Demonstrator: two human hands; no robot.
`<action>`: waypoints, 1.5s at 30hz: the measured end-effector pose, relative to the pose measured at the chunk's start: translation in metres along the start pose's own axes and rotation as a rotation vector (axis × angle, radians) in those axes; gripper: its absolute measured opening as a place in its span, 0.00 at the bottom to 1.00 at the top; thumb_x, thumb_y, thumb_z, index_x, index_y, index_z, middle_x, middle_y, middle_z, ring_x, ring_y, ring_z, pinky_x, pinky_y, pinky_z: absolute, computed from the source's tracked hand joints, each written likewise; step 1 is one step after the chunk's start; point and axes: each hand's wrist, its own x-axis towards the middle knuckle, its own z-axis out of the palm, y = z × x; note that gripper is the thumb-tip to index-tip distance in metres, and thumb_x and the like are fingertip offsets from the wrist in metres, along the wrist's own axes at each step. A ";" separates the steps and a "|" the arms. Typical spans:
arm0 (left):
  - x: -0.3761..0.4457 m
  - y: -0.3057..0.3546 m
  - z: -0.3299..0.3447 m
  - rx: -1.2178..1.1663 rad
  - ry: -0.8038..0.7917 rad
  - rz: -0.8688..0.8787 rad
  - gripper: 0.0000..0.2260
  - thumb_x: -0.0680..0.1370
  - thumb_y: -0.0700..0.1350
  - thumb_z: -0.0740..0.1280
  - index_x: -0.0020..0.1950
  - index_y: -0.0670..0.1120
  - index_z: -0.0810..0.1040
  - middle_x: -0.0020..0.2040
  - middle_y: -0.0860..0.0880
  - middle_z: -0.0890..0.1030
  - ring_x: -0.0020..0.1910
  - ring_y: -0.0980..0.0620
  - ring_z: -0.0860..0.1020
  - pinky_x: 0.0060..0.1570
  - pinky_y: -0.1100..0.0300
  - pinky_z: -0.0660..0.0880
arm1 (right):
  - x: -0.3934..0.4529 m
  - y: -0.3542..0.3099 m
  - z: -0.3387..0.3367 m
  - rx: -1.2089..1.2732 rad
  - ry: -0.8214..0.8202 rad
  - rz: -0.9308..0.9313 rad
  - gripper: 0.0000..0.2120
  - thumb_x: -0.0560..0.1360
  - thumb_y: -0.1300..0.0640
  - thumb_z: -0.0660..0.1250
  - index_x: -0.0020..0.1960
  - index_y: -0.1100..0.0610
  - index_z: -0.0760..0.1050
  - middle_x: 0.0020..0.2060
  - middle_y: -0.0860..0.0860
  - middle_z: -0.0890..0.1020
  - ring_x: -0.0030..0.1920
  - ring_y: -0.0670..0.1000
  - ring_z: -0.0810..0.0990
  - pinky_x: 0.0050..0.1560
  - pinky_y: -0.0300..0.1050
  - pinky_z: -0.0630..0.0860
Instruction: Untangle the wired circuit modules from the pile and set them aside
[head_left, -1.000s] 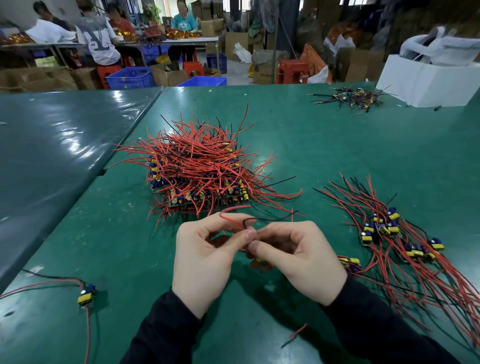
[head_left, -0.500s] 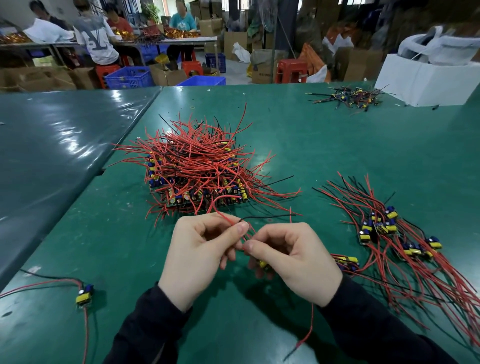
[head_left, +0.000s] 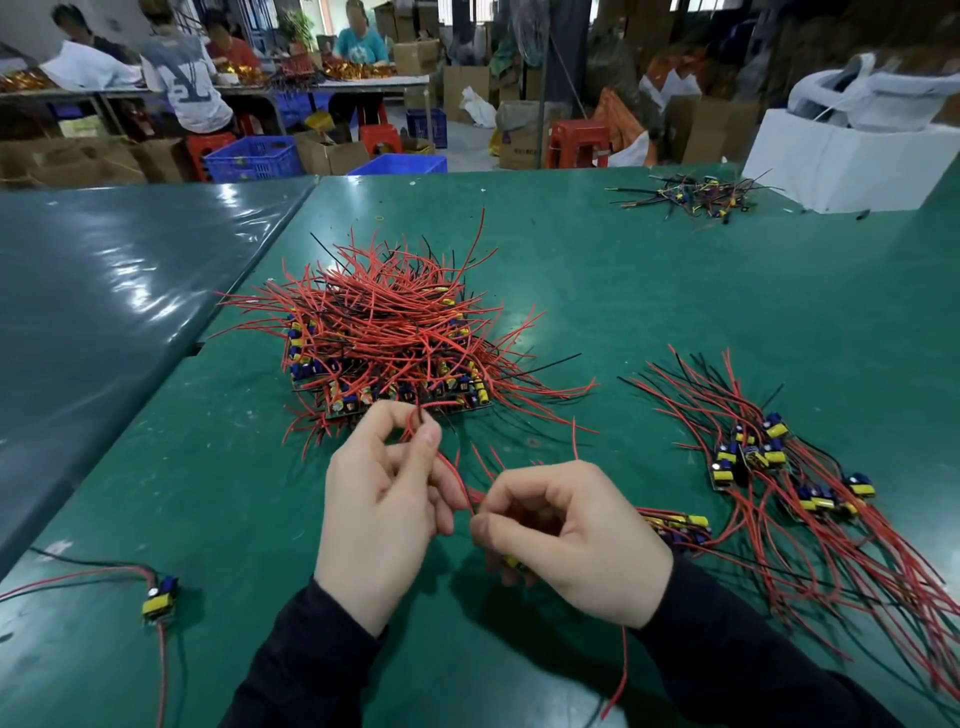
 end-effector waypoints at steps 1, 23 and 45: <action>0.001 0.000 -0.001 -0.009 0.017 -0.013 0.07 0.81 0.38 0.59 0.42 0.43 0.68 0.22 0.44 0.75 0.16 0.53 0.67 0.18 0.70 0.60 | 0.000 0.000 0.001 -0.013 -0.014 0.001 0.09 0.73 0.62 0.68 0.34 0.57 0.76 0.25 0.55 0.78 0.24 0.46 0.76 0.28 0.37 0.71; 0.011 0.029 -0.039 -0.968 -0.587 -0.656 0.11 0.74 0.39 0.71 0.49 0.31 0.79 0.40 0.41 0.78 0.31 0.53 0.77 0.29 0.68 0.74 | -0.003 -0.018 -0.019 0.451 -0.392 0.177 0.12 0.72 0.62 0.64 0.31 0.52 0.78 0.26 0.49 0.80 0.23 0.44 0.77 0.24 0.33 0.70; 0.009 0.010 -0.011 -0.139 0.269 0.131 0.07 0.71 0.32 0.70 0.41 0.43 0.82 0.33 0.50 0.84 0.28 0.55 0.79 0.27 0.66 0.74 | -0.004 -0.003 0.007 0.102 -0.089 -0.079 0.08 0.73 0.62 0.67 0.35 0.55 0.76 0.27 0.53 0.78 0.25 0.46 0.75 0.29 0.37 0.72</action>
